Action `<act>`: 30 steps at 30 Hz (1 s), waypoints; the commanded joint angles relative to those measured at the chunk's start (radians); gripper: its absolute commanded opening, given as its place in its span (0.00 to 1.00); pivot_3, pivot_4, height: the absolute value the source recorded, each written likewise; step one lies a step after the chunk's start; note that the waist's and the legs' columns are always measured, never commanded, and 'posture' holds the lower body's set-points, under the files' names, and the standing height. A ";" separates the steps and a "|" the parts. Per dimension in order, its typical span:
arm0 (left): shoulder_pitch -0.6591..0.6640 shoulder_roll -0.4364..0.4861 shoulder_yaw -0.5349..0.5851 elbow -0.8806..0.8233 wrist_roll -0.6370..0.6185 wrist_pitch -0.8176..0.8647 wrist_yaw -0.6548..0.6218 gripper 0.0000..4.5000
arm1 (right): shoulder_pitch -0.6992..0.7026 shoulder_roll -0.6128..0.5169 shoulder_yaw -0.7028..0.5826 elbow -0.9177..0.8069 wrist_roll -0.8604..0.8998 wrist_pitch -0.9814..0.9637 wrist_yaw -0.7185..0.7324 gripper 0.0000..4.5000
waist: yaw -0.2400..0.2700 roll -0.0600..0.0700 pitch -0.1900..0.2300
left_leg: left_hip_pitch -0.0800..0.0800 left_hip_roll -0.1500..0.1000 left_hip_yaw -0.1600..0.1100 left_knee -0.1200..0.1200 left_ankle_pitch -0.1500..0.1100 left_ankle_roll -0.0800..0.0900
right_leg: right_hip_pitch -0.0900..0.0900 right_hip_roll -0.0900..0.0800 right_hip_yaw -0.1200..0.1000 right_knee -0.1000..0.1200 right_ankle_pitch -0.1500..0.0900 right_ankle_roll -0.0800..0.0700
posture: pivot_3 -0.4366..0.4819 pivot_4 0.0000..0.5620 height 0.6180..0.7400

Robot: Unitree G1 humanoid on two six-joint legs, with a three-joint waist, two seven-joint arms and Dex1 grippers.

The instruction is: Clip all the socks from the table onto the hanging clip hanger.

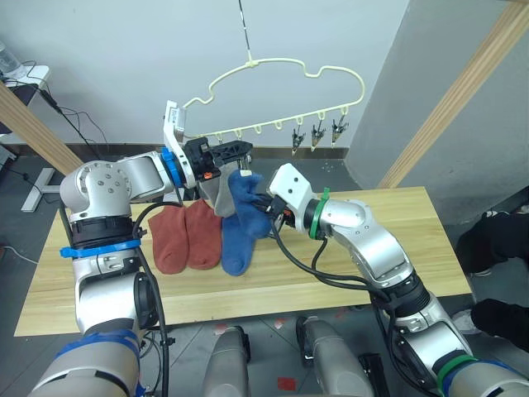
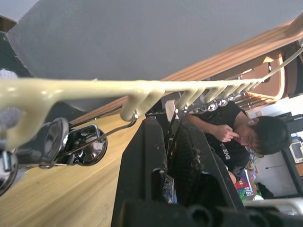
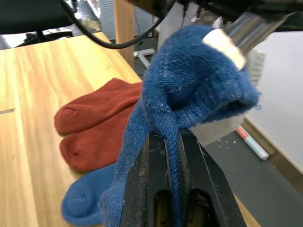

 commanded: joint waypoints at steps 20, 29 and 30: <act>0.141 0.121 -0.094 -0.279 0.036 -0.111 -0.101 1.00 | 0.012 -0.006 -0.057 -0.005 0.046 0.020 -0.024 0.48 | 0.000 0.000 0.000 | -0.001 0.001 0.000 0.000 0.000 0.000 | -0.001 0.000 0.000 0.000 0.001 -0.001 | 0.45 0.48 1.00; 0.313 0.159 -0.045 -0.448 0.039 -0.195 -0.083 1.00 | 0.117 -0.150 -0.155 -0.176 0.113 0.121 0.012 0.99 | 0.007 0.000 0.000 | -0.001 0.000 0.000 0.000 0.000 0.000 | -0.001 0.000 0.001 -0.001 0.000 0.000 | 0.47 0.52 1.00; 0.345 0.165 -0.045 -0.478 0.038 -0.210 -0.088 1.00 | 0.126 -0.160 -0.181 -0.204 0.135 0.148 0.009 0.99 | 0.009 0.000 0.000 | -0.001 0.000 0.001 0.000 0.000 0.000 | -0.001 0.000 0.001 -0.001 0.000 0.000 | 0.47 0.52 1.00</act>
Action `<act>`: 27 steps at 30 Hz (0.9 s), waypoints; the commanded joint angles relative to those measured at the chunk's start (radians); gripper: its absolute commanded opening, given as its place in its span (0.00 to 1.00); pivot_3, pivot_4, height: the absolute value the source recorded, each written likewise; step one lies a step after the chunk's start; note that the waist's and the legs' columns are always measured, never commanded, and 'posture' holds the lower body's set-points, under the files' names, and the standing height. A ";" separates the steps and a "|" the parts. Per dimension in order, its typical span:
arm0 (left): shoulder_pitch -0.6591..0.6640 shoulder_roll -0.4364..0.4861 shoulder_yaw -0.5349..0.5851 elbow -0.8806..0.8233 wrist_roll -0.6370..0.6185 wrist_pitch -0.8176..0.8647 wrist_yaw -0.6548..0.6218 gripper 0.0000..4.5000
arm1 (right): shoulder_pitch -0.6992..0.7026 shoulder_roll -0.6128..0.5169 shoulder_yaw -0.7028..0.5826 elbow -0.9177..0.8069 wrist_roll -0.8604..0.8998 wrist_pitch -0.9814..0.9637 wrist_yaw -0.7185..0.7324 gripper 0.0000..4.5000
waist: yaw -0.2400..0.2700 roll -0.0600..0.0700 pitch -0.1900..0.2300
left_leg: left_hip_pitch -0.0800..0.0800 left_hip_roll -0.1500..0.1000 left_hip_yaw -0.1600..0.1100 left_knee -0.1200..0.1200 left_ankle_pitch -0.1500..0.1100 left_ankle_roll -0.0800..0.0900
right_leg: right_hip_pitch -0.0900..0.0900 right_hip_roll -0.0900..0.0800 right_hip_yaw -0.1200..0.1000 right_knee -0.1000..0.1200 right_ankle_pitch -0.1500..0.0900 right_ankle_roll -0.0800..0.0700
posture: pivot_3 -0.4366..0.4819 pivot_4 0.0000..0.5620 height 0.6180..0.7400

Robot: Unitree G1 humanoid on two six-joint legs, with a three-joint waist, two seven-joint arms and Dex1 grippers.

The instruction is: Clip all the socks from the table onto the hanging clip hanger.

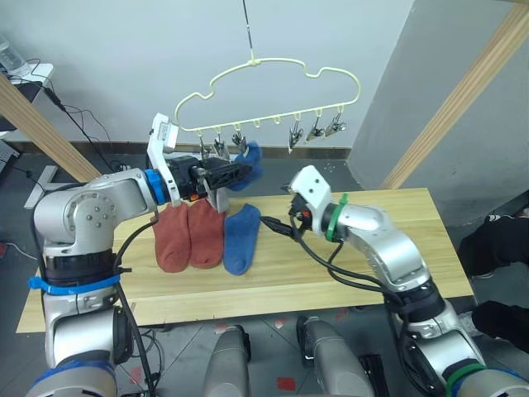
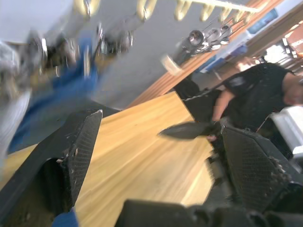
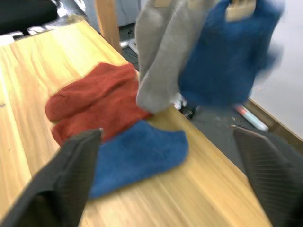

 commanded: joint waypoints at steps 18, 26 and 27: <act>0.525 -0.039 0.103 -0.375 0.089 -0.553 -0.081 1.00 | 0.001 0.191 -0.122 -0.213 0.005 0.017 -0.382 0.99 | 0.004 0.000 0.000 | 0.001 0.001 0.002 -0.001 0.000 0.000 | -0.001 0.000 0.002 -0.002 0.000 -0.001 | 0.50 0.53 1.00; 0.589 -0.045 0.145 -0.410 0.062 -0.663 -0.128 1.00 | -0.039 0.256 -0.100 -0.130 -0.018 -0.023 -0.444 0.99 | 0.017 0.000 0.000 | 0.000 0.001 0.002 -0.001 0.000 0.000 | 0.000 0.000 0.002 -0.002 -0.001 -0.001 | 0.53 0.51 1.00; 0.592 -0.048 0.148 -0.413 0.055 -0.668 -0.121 1.00 | -0.049 0.272 -0.103 -0.109 -0.019 -0.027 -0.455 0.99 | 0.017 0.000 0.000 | 0.000 0.001 0.002 -0.001 0.000 0.000 | 0.000 0.000 0.001 -0.002 -0.001 -0.001 | 0.53 0.51 1.00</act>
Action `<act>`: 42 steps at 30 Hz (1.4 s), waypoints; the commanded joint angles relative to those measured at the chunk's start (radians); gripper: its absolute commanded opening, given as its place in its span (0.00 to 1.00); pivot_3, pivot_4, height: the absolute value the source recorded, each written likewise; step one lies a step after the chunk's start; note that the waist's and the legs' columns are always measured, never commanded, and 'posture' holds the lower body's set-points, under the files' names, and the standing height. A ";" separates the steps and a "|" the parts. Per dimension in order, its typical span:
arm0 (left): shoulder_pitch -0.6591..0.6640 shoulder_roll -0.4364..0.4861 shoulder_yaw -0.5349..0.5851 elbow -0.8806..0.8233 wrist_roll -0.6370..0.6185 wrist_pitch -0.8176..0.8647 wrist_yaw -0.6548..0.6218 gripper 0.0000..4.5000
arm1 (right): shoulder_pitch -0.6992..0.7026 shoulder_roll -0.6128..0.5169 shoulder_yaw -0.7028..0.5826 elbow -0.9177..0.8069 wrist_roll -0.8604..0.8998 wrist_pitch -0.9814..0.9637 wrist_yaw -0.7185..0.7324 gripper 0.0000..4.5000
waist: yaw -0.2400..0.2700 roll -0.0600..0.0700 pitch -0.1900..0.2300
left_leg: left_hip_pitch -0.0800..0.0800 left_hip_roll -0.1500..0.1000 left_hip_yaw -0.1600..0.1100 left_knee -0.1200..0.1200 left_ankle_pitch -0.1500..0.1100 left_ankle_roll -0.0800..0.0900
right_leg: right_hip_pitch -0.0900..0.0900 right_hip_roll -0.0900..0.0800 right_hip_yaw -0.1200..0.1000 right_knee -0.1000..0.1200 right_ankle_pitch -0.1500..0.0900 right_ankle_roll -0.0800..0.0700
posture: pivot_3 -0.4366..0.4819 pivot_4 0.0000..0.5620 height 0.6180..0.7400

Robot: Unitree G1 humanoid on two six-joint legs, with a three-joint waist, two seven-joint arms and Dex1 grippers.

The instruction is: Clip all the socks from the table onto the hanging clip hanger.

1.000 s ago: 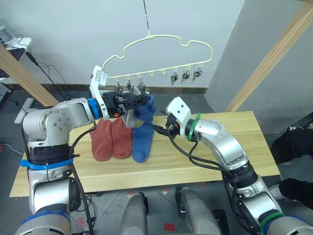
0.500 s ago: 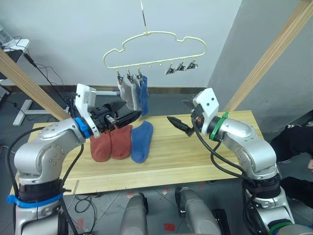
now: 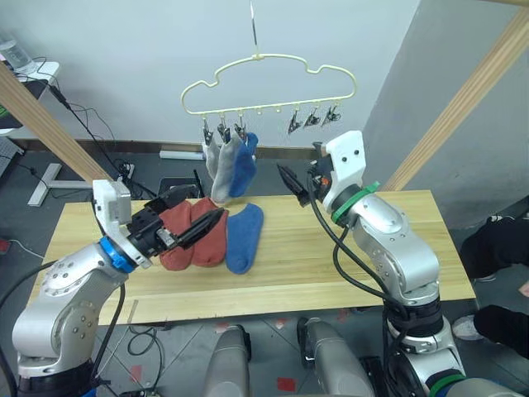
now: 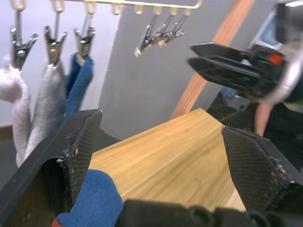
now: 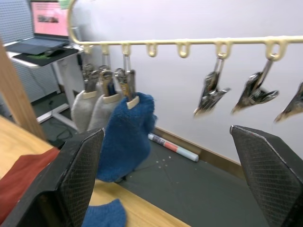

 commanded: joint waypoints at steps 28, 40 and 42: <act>-0.048 0.015 0.000 -0.047 -0.031 -0.069 0.086 1.00 | -0.224 0.123 -0.065 0.371 -0.064 -0.240 -0.182 0.57 | 0.004 0.000 0.000 | -0.002 0.001 -0.003 -0.001 0.000 0.000 | 0.000 0.001 -0.003 -0.001 0.000 0.000 | 0.58 0.47 1.00; -0.078 0.014 -0.018 -0.013 -0.016 -0.079 0.081 1.00 | -0.280 0.137 -0.074 0.459 -0.055 -0.292 -0.181 0.57 | 0.004 0.000 0.000 | -0.002 0.001 -0.003 -0.001 0.000 0.000 | 0.000 0.001 -0.003 -0.001 0.000 0.000 | 0.58 0.49 1.00; -0.078 0.014 -0.020 -0.012 -0.014 -0.081 0.081 1.00 | -0.288 0.141 -0.076 0.470 -0.054 -0.300 -0.181 0.57 | 0.004 0.000 0.000 | -0.002 0.001 -0.003 -0.001 0.000 0.000 | -0.001 0.001 -0.003 -0.001 0.000 0.000 | 0.58 0.49 1.00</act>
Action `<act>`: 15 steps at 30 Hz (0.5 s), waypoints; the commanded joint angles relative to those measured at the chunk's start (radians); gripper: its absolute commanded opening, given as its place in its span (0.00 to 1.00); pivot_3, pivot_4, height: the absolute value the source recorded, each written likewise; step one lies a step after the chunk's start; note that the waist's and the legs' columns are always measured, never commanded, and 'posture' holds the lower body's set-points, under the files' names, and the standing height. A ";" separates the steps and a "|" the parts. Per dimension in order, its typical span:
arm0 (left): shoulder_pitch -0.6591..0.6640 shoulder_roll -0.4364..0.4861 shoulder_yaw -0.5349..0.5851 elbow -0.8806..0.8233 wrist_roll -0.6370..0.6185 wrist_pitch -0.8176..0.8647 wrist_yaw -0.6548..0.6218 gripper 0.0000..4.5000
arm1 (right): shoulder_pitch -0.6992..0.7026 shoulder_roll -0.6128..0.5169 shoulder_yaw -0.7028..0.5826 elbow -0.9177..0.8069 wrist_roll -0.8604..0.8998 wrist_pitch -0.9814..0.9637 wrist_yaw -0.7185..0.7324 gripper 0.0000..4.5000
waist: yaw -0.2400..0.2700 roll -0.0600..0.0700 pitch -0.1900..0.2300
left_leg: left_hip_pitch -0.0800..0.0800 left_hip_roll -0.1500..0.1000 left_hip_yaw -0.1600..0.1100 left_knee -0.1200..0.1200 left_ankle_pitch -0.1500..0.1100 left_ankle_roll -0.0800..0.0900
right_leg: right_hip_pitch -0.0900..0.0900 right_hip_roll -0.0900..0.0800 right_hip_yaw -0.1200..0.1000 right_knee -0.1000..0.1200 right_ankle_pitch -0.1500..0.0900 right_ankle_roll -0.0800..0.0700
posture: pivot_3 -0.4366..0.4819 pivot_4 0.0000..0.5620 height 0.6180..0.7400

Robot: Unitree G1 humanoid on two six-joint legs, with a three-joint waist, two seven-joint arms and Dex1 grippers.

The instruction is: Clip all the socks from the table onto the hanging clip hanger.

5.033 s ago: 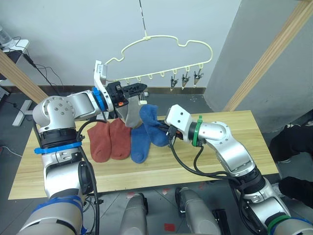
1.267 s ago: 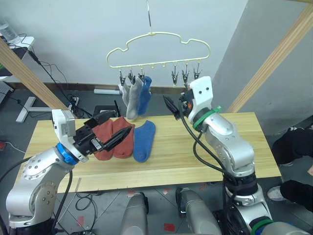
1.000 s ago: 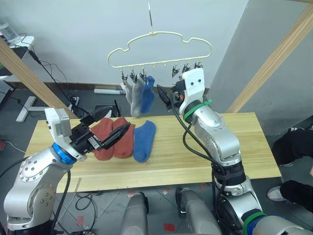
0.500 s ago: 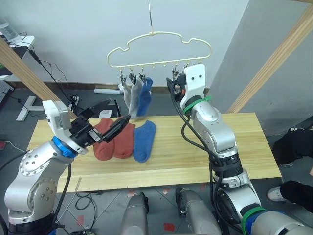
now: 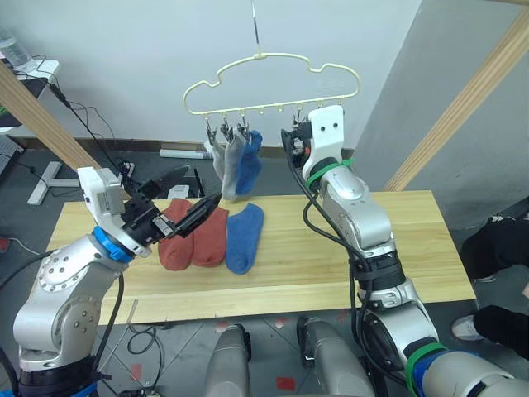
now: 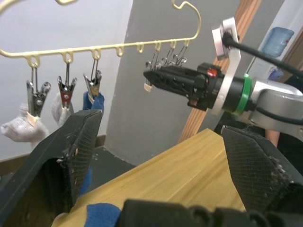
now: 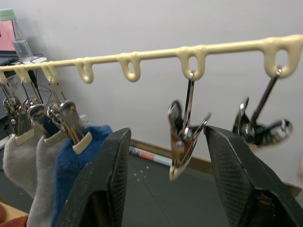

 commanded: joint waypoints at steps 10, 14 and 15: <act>-0.001 0.005 0.008 -0.022 0.008 -0.025 -0.001 1.00 | -0.049 0.033 -0.016 0.017 0.020 -0.061 0.009 0.57 | 0.001 0.000 0.000 | 0.000 0.000 0.000 0.000 0.000 0.000 | 0.000 0.000 0.000 0.000 0.000 0.000 | 0.59 0.49 1.00; -0.002 -0.001 0.010 -0.020 0.007 -0.020 0.014 1.00 | -0.058 0.043 -0.023 0.024 0.021 -0.062 0.010 0.57 | 0.001 0.000 0.000 | 0.000 0.000 -0.001 0.000 0.000 0.000 | 0.000 0.000 -0.001 0.000 0.000 0.000 | 0.58 0.49 1.00; -0.003 0.000 0.008 -0.020 0.007 -0.021 0.013 1.00 | -0.059 0.044 -0.024 0.026 0.021 -0.063 0.010 0.57 | 0.001 0.000 0.000 | 0.000 0.000 -0.001 0.000 0.000 0.000 | 0.000 0.000 -0.001 0.000 0.000 0.000 | 0.58 0.49 1.00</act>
